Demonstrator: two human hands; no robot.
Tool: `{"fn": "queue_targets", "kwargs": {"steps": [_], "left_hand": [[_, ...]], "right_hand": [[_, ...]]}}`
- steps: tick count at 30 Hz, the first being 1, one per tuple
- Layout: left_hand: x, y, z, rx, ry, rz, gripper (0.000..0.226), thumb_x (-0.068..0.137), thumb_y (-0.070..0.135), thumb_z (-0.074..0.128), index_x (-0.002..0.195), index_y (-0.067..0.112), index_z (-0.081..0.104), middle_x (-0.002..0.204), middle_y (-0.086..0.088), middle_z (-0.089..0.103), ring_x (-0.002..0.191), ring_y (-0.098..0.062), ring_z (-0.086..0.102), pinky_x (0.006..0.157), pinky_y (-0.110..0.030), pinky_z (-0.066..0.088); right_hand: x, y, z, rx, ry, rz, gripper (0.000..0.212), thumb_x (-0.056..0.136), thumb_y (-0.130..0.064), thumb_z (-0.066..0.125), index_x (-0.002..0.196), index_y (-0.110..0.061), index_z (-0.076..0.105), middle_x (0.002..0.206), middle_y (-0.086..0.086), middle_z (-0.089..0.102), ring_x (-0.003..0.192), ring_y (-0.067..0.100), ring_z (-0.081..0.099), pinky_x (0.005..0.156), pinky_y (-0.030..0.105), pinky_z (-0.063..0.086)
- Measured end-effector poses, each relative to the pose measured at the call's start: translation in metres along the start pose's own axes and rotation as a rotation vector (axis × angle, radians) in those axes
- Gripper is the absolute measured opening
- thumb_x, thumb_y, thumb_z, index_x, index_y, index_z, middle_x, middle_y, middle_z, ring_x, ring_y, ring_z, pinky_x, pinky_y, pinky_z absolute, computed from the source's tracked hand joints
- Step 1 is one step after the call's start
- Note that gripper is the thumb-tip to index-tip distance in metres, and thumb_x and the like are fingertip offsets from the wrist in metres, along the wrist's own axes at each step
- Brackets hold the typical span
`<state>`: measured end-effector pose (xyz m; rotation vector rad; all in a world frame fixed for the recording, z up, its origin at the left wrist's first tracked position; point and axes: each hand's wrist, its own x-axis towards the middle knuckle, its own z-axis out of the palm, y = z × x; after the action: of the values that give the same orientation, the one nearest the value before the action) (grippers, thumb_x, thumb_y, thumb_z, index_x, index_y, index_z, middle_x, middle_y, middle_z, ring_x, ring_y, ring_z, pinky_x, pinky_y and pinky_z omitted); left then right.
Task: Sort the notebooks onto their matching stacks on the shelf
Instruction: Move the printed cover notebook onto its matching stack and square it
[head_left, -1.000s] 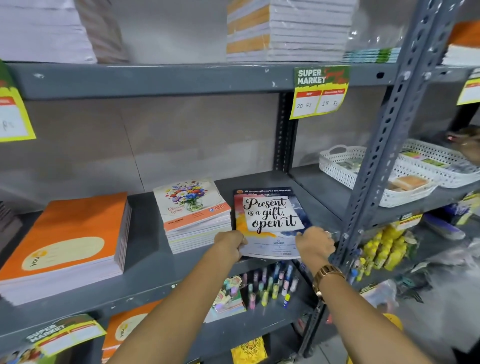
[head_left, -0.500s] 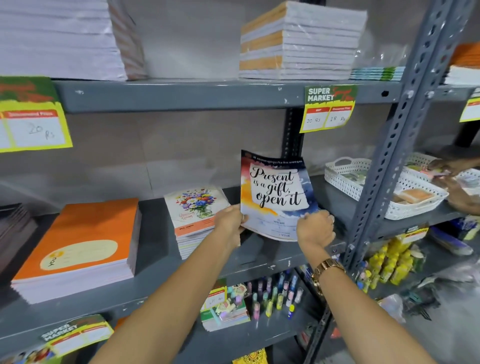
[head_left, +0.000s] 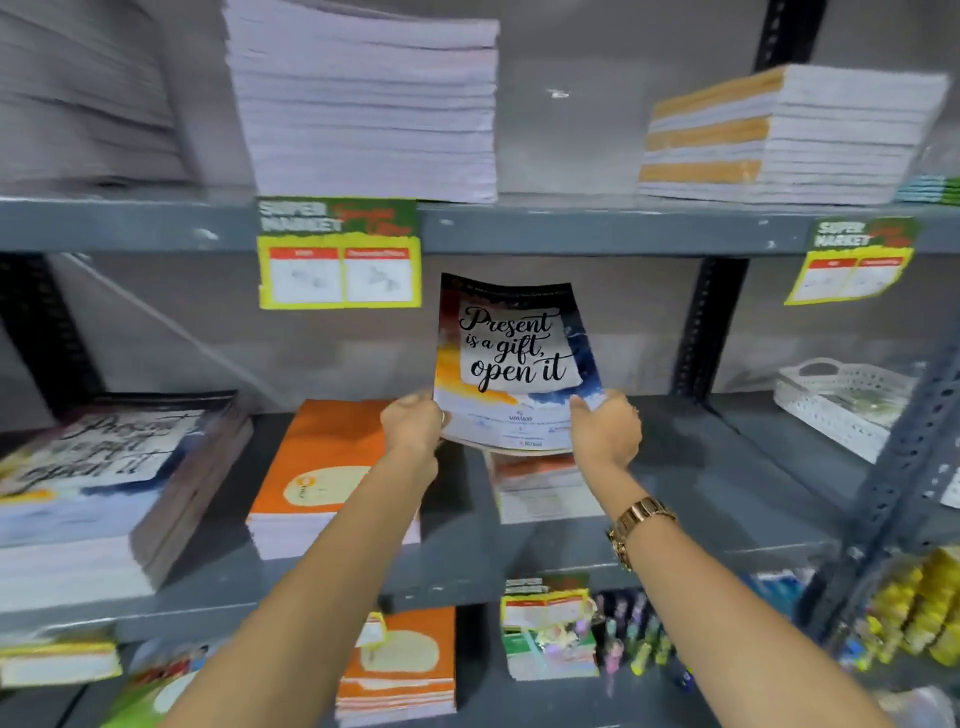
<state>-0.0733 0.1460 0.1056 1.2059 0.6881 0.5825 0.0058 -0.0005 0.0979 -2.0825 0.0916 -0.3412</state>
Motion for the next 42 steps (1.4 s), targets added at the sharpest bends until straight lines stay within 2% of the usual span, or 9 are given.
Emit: {"fn": "queue_targets", "kwargs": {"steps": [2,7,15,18,23,29,36,40,42], "left_hand": [[0.008,0.016,-0.038,0.013,0.049,0.037,0.031,0.085,-0.013,0.04,0.076,0.011,0.057,0.073,-0.006,0.056,0.059,-0.014,0.048,0.042,-0.018,0.039],[0.029,0.046,-0.137,0.069,0.209,0.063,0.032,0.085,-0.003,0.044,0.059,0.015,0.042,0.072,-0.011,0.048,0.07,-0.024,0.044,0.06,-0.034,0.038],[0.051,0.073,-0.281,0.202,0.411,0.023,0.014,0.083,-0.001,0.045,0.092,-0.006,0.055,0.094,-0.017,0.056,0.079,-0.027,0.05,0.082,-0.049,0.053],[0.051,0.081,-0.329,0.25,0.475,0.052,0.027,0.087,0.0,0.043,0.11,-0.009,0.054,0.09,-0.019,0.056,0.079,-0.031,0.052,0.068,-0.032,0.04],[0.061,0.085,-0.392,0.341,0.482,0.033,0.035,0.084,-0.006,0.039,0.054,0.012,0.034,0.065,-0.006,0.035,0.054,-0.021,0.025,0.051,-0.025,0.024],[0.071,0.081,-0.437,0.469,0.46,0.103,0.029,0.087,-0.005,0.048,0.113,-0.005,0.061,0.118,-0.023,0.061,0.104,-0.037,0.057,0.083,-0.032,0.045],[0.081,0.063,-0.458,0.799,0.378,0.254,0.035,0.086,-0.01,0.041,0.11,-0.004,0.065,0.117,-0.025,0.064,0.106,-0.039,0.059,0.09,-0.039,0.05],[0.084,0.056,-0.46,1.095,0.346,0.307,0.039,0.077,-0.015,0.04,0.049,0.012,0.039,0.056,-0.006,0.041,0.081,-0.047,0.055,0.063,-0.044,0.047],[0.084,0.056,-0.46,1.289,0.324,0.323,0.028,0.076,-0.011,0.043,0.054,0.006,0.043,0.064,-0.012,0.047,0.085,-0.043,0.058,0.066,-0.043,0.047]], "right_hand": [[-0.021,-0.024,0.021,0.027,-0.094,-0.003,0.034,0.089,-0.028,0.063,0.105,0.003,0.06,0.107,0.02,0.066,0.102,0.035,0.062,0.072,0.035,0.047],[-0.078,-0.079,0.071,0.044,-0.27,-0.066,0.025,0.086,-0.03,0.066,0.09,-0.006,0.059,0.087,0.015,0.057,0.087,0.029,0.057,0.066,0.029,0.036],[-0.183,-0.139,0.159,0.147,-0.507,-0.002,0.051,0.085,-0.03,0.068,0.121,0.003,0.053,0.126,0.016,0.059,0.116,0.034,0.056,0.093,0.036,0.048],[-0.219,-0.158,0.185,0.157,-0.556,0.037,0.053,0.084,-0.029,0.069,0.122,0.003,0.052,0.13,0.016,0.057,0.119,0.034,0.054,0.098,0.037,0.047],[-0.267,-0.183,0.221,0.209,-0.611,0.114,0.046,0.081,-0.024,0.074,0.114,0.002,0.055,0.119,0.017,0.063,0.106,0.034,0.062,0.086,0.038,0.054],[-0.298,-0.194,0.249,0.257,-0.66,0.202,0.049,0.08,-0.019,0.075,0.116,0.005,0.052,0.121,0.019,0.062,0.107,0.038,0.062,0.089,0.047,0.055],[-0.31,-0.185,0.259,-0.099,-0.717,0.026,0.035,0.088,-0.007,0.059,0.121,0.005,0.052,0.125,0.019,0.06,0.115,0.033,0.058,0.091,0.033,0.049],[-0.316,-0.188,0.26,-0.249,-0.682,-0.126,0.031,0.09,-0.005,0.053,0.119,0.003,0.054,0.127,0.019,0.058,0.115,0.034,0.057,0.09,0.033,0.049],[-0.323,-0.189,0.26,-0.367,-0.612,-0.219,0.031,0.088,-0.008,0.055,0.118,0.0,0.057,0.128,0.018,0.055,0.115,0.034,0.055,0.095,0.037,0.048]]}}
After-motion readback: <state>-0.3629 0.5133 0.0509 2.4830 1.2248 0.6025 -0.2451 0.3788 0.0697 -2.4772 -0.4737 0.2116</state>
